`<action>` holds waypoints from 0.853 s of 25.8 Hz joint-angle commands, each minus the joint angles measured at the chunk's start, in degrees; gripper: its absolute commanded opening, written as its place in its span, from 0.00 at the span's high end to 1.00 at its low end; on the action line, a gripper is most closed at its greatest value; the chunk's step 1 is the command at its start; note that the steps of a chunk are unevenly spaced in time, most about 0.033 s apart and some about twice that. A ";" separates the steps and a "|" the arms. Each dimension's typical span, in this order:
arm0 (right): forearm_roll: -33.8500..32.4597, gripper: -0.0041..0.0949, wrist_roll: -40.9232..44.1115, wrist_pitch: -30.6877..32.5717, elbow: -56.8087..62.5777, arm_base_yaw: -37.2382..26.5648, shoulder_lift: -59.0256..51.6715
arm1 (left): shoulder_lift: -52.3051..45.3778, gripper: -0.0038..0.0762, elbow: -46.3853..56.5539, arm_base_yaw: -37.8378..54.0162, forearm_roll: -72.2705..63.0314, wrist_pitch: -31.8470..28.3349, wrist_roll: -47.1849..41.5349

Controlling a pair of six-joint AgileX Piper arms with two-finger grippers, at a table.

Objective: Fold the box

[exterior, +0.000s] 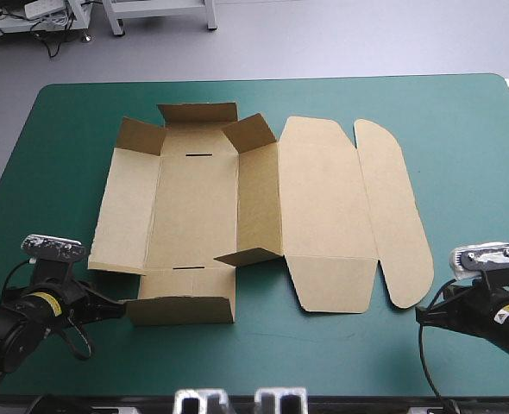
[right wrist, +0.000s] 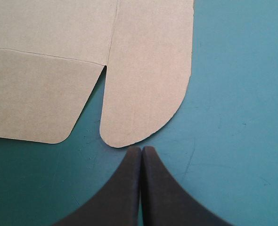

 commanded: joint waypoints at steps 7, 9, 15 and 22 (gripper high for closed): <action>0.28 0.98 -0.07 -2.73 -1.42 0.15 0.08 | 0.04 0.96 -1.33 0.04 0.83 -1.89 -0.17; 0.28 0.98 -0.07 -2.73 -1.42 0.15 0.08 | 0.04 0.96 -1.33 0.04 0.83 -1.89 -0.17; 0.28 0.98 -0.07 -2.73 -1.42 0.15 0.08 | 0.04 0.96 -1.33 0.04 0.70 -1.89 -0.33; 0.28 0.98 -0.07 -2.73 -1.42 0.15 0.08 | 1.16 0.96 -4.62 0.04 -5.46 -2.59 5.96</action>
